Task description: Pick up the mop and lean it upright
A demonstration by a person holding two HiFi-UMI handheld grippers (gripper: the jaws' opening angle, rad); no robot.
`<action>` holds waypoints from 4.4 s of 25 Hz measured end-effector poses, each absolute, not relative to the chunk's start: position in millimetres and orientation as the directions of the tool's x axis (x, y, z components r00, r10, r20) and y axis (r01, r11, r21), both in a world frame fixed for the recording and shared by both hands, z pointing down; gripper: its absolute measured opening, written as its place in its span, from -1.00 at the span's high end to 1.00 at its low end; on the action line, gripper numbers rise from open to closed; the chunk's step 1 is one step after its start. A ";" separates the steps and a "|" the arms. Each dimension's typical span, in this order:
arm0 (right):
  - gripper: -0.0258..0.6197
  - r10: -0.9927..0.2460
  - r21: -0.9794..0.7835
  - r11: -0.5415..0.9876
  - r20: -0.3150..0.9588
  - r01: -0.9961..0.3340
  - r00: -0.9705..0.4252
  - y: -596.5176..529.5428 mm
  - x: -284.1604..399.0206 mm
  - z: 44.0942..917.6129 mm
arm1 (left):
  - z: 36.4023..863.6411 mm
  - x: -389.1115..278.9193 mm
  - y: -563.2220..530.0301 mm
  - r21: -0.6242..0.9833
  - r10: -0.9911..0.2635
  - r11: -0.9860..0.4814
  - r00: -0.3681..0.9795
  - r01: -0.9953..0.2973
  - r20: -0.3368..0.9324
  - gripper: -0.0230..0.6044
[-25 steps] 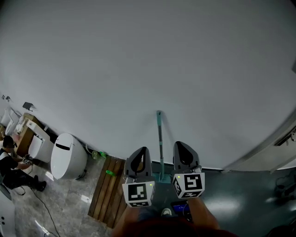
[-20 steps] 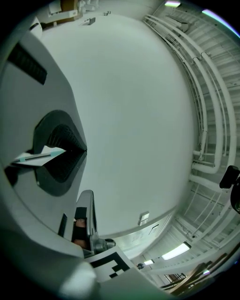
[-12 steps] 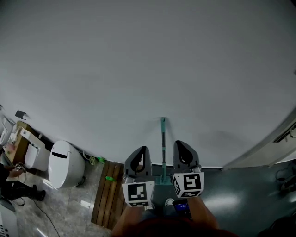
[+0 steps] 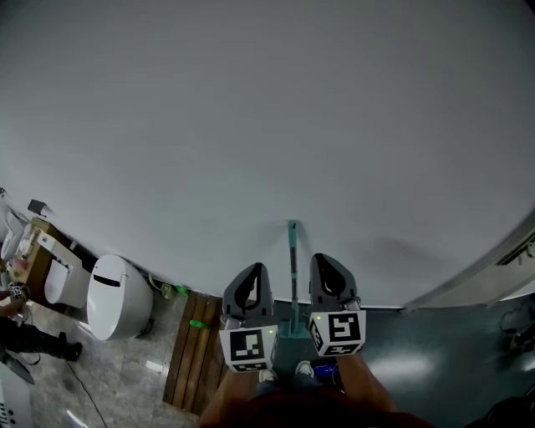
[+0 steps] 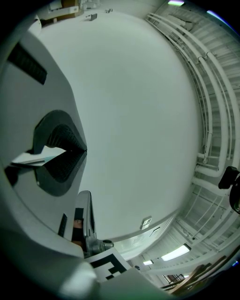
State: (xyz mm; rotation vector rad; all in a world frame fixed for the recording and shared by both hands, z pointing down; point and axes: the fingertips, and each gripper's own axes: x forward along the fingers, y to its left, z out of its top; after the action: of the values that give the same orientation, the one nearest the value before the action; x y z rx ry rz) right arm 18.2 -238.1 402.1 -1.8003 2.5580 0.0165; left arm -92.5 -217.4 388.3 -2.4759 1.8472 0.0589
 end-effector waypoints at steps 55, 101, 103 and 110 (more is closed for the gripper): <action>0.46 -0.917 0.016 0.285 0.294 -0.958 -0.268 -364.7 -20.7 539.1 | 394.6 -140.5 -220.2 -0.054 -0.984 -0.175 0.177 -0.983 -0.025 0.88; 0.58 -0.938 0.071 0.321 0.162 -0.944 -0.307 -231.2 0.0 518.6 | 409.2 -113.6 -220.9 -0.037 -0.978 -0.210 0.210 -0.977 -0.002 0.88; 0.58 -0.939 0.080 0.322 0.157 -0.943 -0.307 -229.5 -0.6 516.3 | 406.9 -113.2 -223.7 -0.031 -0.977 -0.213 0.213 -0.977 -0.002 0.88; 0.58 -0.941 0.091 0.318 0.150 -0.944 -0.303 -226.9 -1.4 511.4 | 408.5 -113.5 -221.3 -0.050 -0.975 -0.222 0.221 -0.974 0.016 0.88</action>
State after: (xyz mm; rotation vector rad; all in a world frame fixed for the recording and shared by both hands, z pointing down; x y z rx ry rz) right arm -1.4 -226.9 511.4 -1.9442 2.6873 -0.0237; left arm -113.5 -221.3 408.5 -2.4318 1.9411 -0.0682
